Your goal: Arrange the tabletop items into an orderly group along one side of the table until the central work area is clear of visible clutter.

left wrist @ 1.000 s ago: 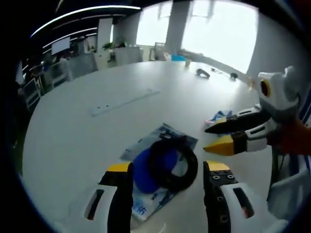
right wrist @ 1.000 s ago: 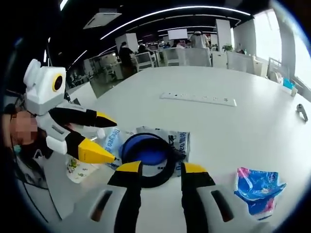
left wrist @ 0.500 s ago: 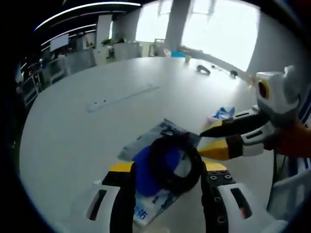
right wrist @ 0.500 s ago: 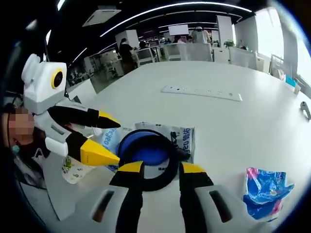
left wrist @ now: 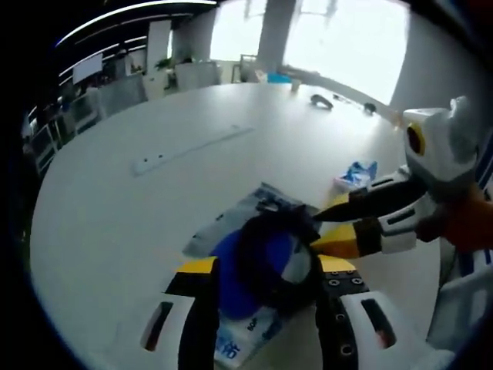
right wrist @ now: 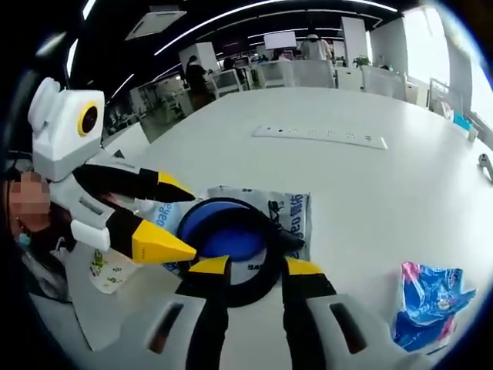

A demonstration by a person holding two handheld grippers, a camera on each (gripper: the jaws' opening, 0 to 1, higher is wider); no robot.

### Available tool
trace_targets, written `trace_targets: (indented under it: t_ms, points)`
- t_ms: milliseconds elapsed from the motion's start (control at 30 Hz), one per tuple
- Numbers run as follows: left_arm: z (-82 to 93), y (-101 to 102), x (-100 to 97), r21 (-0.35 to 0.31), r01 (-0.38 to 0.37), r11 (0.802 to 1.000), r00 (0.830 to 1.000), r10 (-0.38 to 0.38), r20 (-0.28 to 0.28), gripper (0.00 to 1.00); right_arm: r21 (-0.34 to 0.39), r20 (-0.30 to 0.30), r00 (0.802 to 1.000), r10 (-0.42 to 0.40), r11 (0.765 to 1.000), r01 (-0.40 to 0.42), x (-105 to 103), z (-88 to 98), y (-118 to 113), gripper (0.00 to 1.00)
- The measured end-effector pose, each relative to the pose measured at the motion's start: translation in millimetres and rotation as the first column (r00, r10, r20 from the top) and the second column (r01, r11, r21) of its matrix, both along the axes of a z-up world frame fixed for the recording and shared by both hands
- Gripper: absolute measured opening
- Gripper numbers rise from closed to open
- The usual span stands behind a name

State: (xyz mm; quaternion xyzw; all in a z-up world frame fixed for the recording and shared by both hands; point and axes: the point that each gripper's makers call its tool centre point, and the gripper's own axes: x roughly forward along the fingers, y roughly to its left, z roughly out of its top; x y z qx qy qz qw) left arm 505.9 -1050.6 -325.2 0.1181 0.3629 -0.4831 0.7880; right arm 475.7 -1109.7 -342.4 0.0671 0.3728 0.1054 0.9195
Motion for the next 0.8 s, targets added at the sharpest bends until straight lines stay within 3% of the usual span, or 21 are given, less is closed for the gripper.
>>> trace_targets:
  t_ms: [533, 800]
  points:
    - [-12.7, -0.1, 0.4, 0.027, -0.003, 1.0, 1.0, 0.004, -0.02, 0.36, 0.022, -0.053, 0.998, -0.023, 0.999, 0.024, -3.4, -15.6, 0.2, 0.16]
    - [-18.7, -0.4, -0.2, 0.04, -0.005, 0.999, 1.0, 0.006, -0.029, 0.23, 0.009, -0.058, 0.997, -0.043, 0.999, 0.044, -3.4, -18.4, -5.3, 0.08]
